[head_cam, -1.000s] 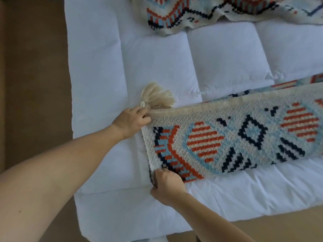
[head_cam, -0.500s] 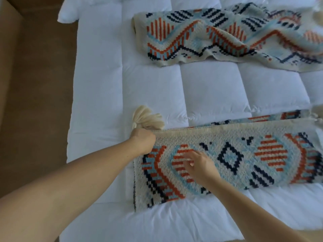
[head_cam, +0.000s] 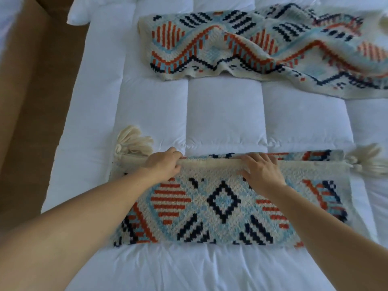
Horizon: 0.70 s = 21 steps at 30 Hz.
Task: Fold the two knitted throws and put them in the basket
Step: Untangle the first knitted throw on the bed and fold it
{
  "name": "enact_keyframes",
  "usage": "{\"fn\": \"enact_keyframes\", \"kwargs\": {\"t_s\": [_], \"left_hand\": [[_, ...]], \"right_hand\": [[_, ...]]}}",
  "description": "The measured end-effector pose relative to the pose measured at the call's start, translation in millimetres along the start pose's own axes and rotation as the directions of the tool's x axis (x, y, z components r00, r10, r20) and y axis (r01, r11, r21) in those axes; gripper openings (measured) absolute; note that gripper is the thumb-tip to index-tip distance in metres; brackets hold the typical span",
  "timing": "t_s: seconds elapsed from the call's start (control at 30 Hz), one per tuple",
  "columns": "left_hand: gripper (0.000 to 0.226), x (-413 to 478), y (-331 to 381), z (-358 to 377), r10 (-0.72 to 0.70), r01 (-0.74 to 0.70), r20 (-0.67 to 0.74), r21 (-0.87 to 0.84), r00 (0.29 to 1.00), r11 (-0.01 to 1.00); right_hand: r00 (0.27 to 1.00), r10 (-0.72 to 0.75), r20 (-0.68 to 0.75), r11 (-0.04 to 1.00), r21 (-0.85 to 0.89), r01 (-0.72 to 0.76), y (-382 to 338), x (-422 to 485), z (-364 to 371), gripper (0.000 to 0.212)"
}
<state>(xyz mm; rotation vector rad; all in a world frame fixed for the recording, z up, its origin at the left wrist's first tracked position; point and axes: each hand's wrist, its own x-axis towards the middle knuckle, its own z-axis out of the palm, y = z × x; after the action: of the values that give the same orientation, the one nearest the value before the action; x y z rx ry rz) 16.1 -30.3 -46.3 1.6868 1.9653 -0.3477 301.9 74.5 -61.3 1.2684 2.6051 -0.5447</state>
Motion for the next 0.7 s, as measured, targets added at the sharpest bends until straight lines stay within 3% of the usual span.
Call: {"fn": "enact_keyframes", "kwargs": {"t_s": [0.2,0.47,0.6,0.7], "left_hand": [[0.024,-7,0,16,-0.102,0.102,-0.013,-0.048,0.995,0.994],[0.028,-3,-12,15,-0.250,0.250,-0.111,-0.014,0.962,0.968],[0.025,1,-15,19,-0.271,0.270,-0.105,-0.020,0.957,0.963],[0.034,5,-16,21,-0.217,0.217,-0.053,0.004,0.975,0.976]], "right_hand": [[0.992,-0.122,-0.042,0.993,-0.012,0.121,27,9,-1,0.039],[0.996,-0.078,0.051,0.978,0.200,0.066,16,48,-18,0.026],[0.985,0.001,0.173,0.991,0.130,-0.024,17,55,-11,0.034],[0.981,0.055,0.189,0.993,0.094,-0.073,23,52,-6,0.048]]}}
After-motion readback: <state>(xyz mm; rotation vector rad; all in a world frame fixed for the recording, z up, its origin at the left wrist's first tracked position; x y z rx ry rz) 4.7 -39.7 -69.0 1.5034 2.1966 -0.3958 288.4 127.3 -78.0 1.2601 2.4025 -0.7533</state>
